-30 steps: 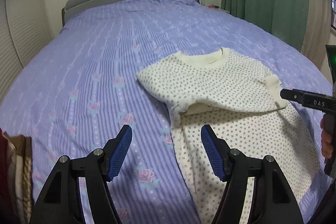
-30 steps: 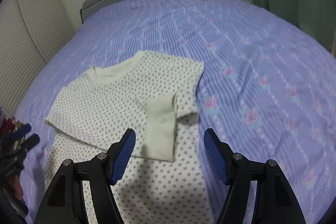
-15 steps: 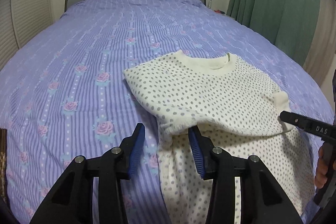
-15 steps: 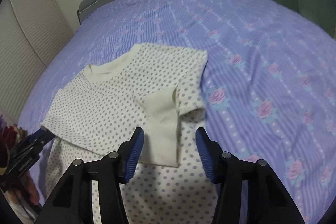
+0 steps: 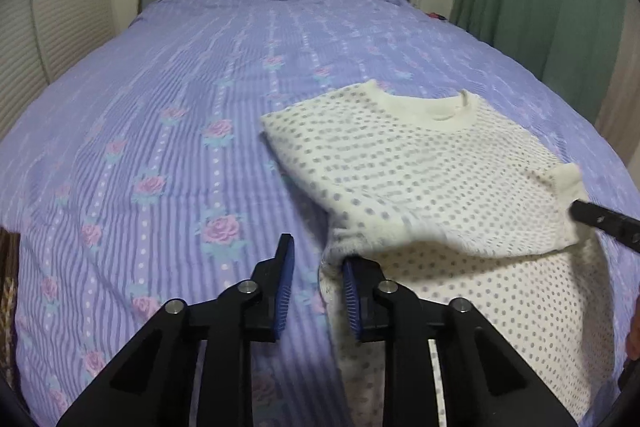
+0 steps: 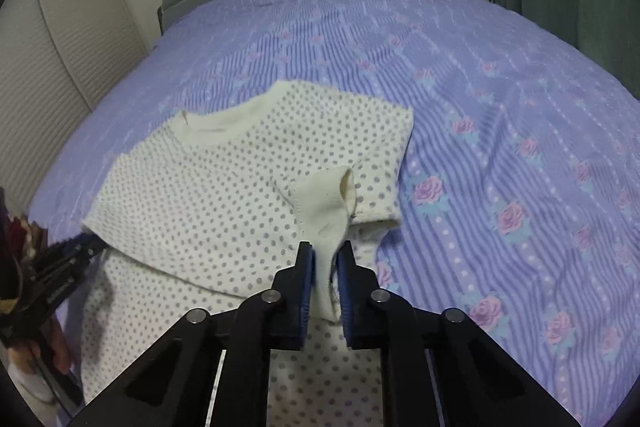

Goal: Fold small clothes
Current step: 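Move the right gripper to the folded cuff and grasp it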

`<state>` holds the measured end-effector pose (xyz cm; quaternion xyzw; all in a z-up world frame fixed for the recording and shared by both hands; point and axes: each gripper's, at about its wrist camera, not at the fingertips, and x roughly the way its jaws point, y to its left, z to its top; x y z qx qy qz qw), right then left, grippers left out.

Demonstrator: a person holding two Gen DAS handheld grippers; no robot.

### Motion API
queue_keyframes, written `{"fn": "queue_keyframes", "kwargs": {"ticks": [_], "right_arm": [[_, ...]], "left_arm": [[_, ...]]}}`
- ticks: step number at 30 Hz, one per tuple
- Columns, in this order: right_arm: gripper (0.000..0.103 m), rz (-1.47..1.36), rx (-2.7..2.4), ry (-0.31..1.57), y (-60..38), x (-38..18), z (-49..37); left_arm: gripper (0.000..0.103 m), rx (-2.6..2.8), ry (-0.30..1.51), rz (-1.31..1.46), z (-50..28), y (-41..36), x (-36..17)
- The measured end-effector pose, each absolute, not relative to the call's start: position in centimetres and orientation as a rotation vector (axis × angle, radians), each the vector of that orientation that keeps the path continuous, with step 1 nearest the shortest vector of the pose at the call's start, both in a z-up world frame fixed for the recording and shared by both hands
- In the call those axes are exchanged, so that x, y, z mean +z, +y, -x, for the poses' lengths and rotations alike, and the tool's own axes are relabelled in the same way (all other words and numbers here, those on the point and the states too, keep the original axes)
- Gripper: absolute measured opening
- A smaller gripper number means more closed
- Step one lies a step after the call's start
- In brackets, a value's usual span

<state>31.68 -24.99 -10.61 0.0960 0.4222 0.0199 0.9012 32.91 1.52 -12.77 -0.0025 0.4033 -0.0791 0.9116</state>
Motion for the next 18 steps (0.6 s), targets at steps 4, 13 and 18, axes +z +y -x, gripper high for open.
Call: {"fn": "queue_keyframes", "kwargs": {"ticks": [4,13,18], "right_arm": [[0.011,-0.195,0.022,0.888,-25.4,-9.0,-31.8],[0.025,-0.24,0.012,0.906,-26.4,-9.3,-31.1],[0.027,-0.169,0.064,0.813,-26.0,-7.7,-31.6]], "left_arm": [[0.023,-0.158,0.838,0.026,-32.9,2.0,-13.0],[0.023,-0.163,0.839,0.008,-32.8,1.7,-13.0],[0.023,-0.162,0.845,0.001,-32.9,1.6,-13.2]]}}
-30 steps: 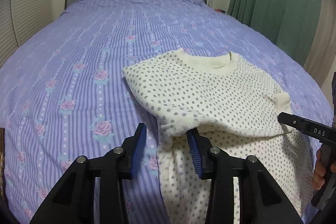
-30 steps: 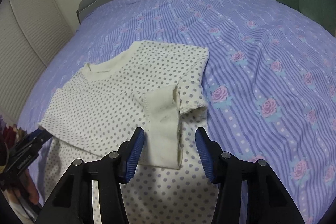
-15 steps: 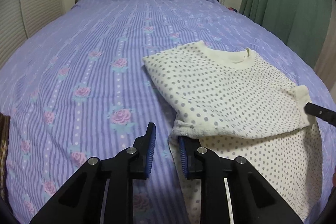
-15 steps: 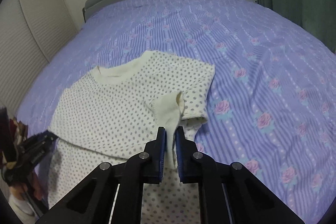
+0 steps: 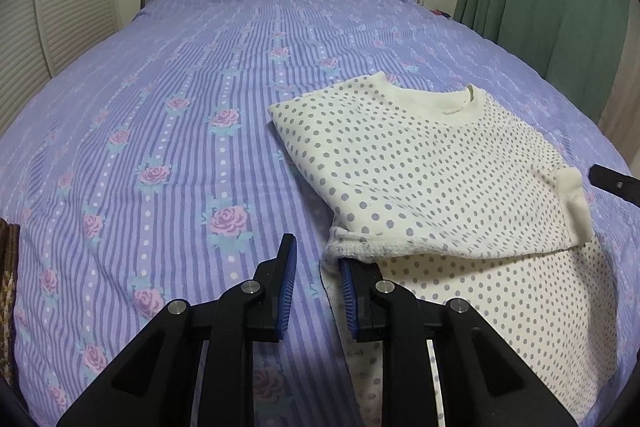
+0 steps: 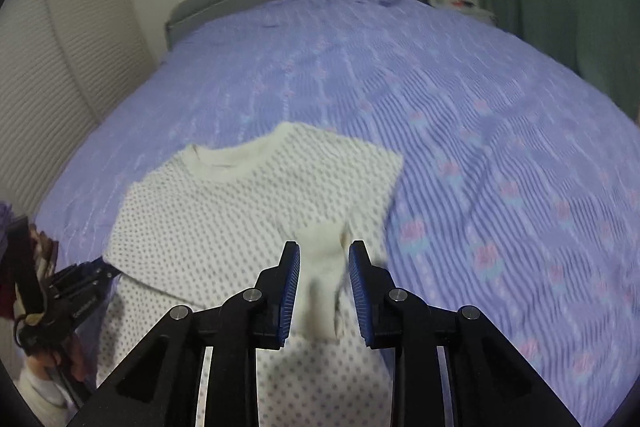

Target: Fold small clothes

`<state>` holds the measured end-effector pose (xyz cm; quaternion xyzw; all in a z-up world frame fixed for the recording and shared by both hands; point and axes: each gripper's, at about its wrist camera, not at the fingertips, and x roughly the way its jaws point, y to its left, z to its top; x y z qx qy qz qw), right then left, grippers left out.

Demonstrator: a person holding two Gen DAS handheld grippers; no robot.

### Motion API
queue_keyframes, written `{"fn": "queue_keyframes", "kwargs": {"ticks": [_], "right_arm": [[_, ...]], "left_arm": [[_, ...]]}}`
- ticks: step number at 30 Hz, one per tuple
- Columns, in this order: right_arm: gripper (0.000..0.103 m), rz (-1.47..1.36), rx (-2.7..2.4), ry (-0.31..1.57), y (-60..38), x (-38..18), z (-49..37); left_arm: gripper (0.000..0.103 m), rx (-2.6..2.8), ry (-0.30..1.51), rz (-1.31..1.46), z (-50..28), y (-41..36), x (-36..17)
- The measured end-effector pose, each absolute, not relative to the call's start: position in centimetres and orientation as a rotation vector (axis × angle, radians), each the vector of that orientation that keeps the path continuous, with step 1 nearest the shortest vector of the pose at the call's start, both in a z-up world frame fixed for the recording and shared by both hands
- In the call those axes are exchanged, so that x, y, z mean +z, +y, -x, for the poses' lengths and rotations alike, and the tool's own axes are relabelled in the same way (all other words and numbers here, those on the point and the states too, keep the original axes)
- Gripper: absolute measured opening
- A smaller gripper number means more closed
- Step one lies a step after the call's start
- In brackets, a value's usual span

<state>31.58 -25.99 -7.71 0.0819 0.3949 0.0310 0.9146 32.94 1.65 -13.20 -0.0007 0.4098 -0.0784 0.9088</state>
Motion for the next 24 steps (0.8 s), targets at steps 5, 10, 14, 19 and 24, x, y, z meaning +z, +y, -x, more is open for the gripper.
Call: {"fn": "queue_keyframes", "kwargs": {"ticks": [5,10,14,19,24], "right_arm": [[0.027,-0.154,0.054,0.876,-26.2,-9.1,-34.0],[0.027,-0.207,0.067,0.909,-26.6,-10.8,-34.8],[0.023,-0.216,0.076,0.901,-26.7,-11.2,-34.7],[0.009,-0.158,0.046,0.823,-26.1,-8.4,-33.5],[0.007,-0.106,0.026,0.736,-26.0,-4.1,-34.6]], "left_arm": [[0.023,-0.165,0.85,-0.015,-33.1,1.5,-13.3],[0.023,-0.172,0.852,-0.027,-33.1,1.4,-13.5],[0.023,-0.163,0.841,-0.056,-32.9,1.2,-13.7],[0.023,-0.149,0.832,-0.077,-32.7,1.0,-13.7],[0.023,-0.138,0.842,-0.063,-32.8,1.1,-13.6]]}}
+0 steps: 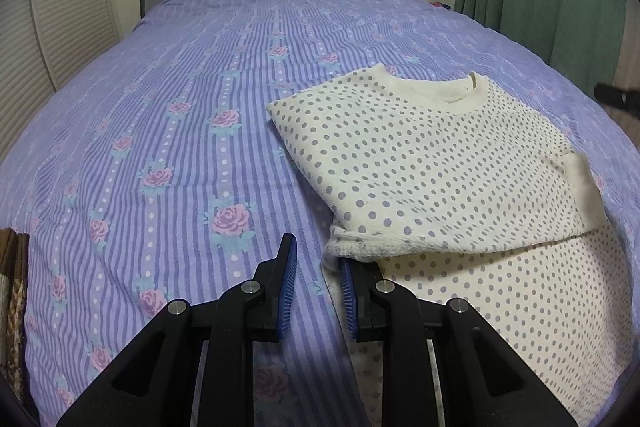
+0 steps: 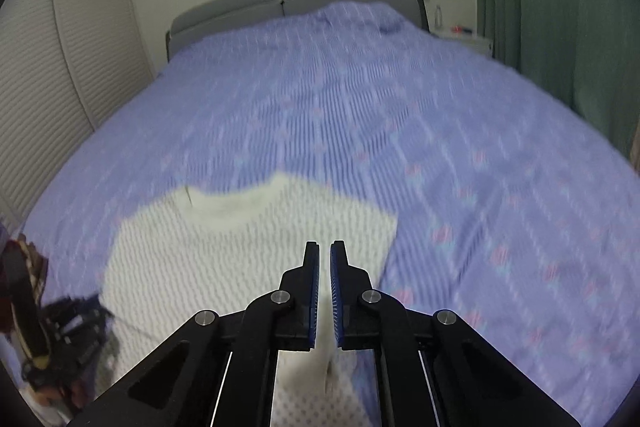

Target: Fold small clothes

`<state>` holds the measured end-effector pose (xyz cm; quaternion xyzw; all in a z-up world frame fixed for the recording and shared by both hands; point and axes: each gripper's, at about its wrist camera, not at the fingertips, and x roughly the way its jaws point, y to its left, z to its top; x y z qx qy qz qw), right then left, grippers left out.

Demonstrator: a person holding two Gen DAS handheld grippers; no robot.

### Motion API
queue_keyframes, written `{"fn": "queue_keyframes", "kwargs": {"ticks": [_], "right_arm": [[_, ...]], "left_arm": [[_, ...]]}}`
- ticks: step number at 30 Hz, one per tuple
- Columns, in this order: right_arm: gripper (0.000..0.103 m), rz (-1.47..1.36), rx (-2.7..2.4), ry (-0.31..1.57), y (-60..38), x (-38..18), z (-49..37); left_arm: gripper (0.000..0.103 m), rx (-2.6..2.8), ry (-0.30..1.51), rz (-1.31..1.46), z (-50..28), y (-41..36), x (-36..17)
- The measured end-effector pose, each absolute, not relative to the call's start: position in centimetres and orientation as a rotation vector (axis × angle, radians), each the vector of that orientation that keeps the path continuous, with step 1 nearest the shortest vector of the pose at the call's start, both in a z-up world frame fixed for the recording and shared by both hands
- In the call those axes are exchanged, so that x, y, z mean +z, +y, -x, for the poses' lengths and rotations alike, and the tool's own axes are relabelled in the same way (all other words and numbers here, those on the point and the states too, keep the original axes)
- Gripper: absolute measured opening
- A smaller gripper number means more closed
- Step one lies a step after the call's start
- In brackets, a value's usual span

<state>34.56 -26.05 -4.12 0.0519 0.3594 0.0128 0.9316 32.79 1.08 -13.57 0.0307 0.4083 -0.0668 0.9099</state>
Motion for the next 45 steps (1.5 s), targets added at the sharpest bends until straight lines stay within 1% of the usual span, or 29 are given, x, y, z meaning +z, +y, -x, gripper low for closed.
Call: {"fn": "queue_keyframes", "kwargs": {"ticks": [3,5,8,10,13,17,25,29,40,45], "right_arm": [[0.008,-0.125,0.06,0.775,-26.7,-3.6,-36.0],[0.011,-0.146,0.066,0.795,-27.2,-4.2,-35.6],[0.012,-0.14,0.073,0.837,-27.2,-6.4,-34.2],[0.015,-0.163,0.096,0.866,-27.0,-8.0,-33.6],[0.016,-0.191,0.096,0.903,-26.7,-10.0,-33.2],[0.019,-0.204,0.09,0.911,-26.5,-11.2,-32.9],[0.019,-0.186,0.111,0.883,-25.8,-10.7,-32.3],[0.019,-0.212,0.12,0.911,-25.8,-11.2,-32.6],[0.019,-0.214,0.148,0.908,-25.0,-10.6,-32.2],[0.018,-0.171,0.213,0.862,-23.7,-9.4,-31.0]], "left_arm": [[0.023,-0.134,0.843,-0.052,-32.8,1.1,-13.6],[0.023,-0.134,0.843,-0.055,-32.8,1.1,-13.7],[0.023,-0.133,0.84,-0.072,-32.6,0.9,-13.7],[0.023,-0.134,0.844,-0.078,-32.6,0.9,-13.7],[0.023,-0.135,0.846,-0.088,-32.6,0.9,-13.7],[0.023,-0.138,0.846,-0.094,-32.7,0.9,-13.7],[0.023,-0.134,0.846,-0.091,-32.8,0.8,-13.8],[0.023,-0.134,0.846,-0.088,-32.8,0.8,-13.9],[0.023,-0.134,0.851,-0.082,-32.9,0.9,-14.0],[0.023,-0.133,0.853,-0.08,-32.9,0.9,-14.0]]}}
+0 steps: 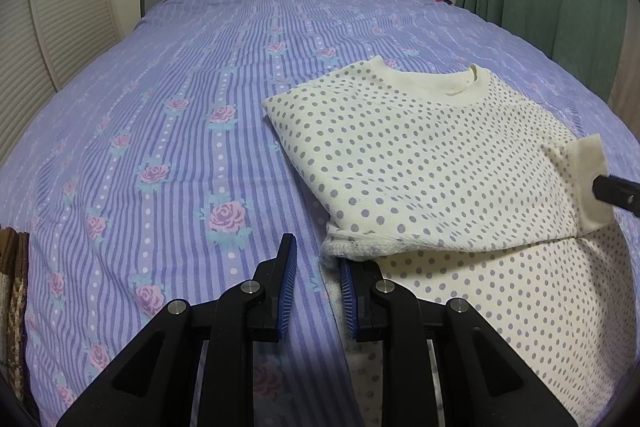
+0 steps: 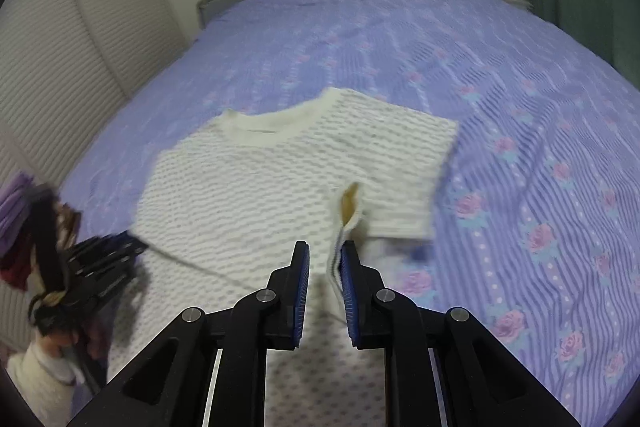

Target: Fold small clothes

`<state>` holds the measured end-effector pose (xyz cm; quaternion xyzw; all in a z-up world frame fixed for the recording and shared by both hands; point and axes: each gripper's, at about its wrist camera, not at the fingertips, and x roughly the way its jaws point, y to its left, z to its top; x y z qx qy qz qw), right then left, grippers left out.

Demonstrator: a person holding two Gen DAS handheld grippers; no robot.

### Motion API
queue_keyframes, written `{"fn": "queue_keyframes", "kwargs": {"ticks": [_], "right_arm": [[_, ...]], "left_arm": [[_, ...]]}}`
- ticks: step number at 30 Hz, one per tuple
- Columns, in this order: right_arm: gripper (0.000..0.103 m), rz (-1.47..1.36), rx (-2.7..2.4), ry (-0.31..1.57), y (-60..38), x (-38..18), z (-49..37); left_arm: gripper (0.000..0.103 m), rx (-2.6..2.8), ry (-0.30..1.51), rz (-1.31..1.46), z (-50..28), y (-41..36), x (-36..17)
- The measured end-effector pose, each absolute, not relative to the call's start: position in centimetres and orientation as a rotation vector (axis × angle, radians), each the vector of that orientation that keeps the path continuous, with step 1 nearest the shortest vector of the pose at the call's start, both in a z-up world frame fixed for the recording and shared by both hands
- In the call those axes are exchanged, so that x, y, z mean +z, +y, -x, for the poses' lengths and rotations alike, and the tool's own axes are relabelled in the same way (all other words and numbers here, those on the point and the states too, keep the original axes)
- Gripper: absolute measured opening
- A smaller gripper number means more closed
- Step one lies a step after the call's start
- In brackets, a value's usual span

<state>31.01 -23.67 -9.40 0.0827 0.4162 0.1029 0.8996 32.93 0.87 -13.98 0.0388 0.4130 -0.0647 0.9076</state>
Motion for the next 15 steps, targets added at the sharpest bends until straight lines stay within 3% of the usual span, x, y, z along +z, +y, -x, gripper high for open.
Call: {"fn": "queue_keyframes", "kwargs": {"ticks": [9,12,15], "right_arm": [[0.018,-0.203,0.149,0.912,-25.0,-10.8,-32.8],[0.006,-0.197,0.143,0.905,-25.1,-10.7,-33.3],[0.005,-0.18,0.126,0.865,-25.1,-9.4,-33.3]], "left_arm": [[0.023,-0.138,0.861,-0.066,-33.0,1.1,-13.9],[0.023,-0.136,0.859,-0.063,-32.9,1.2,-13.8],[0.023,-0.135,0.851,-0.068,-32.7,1.1,-13.7]]}}
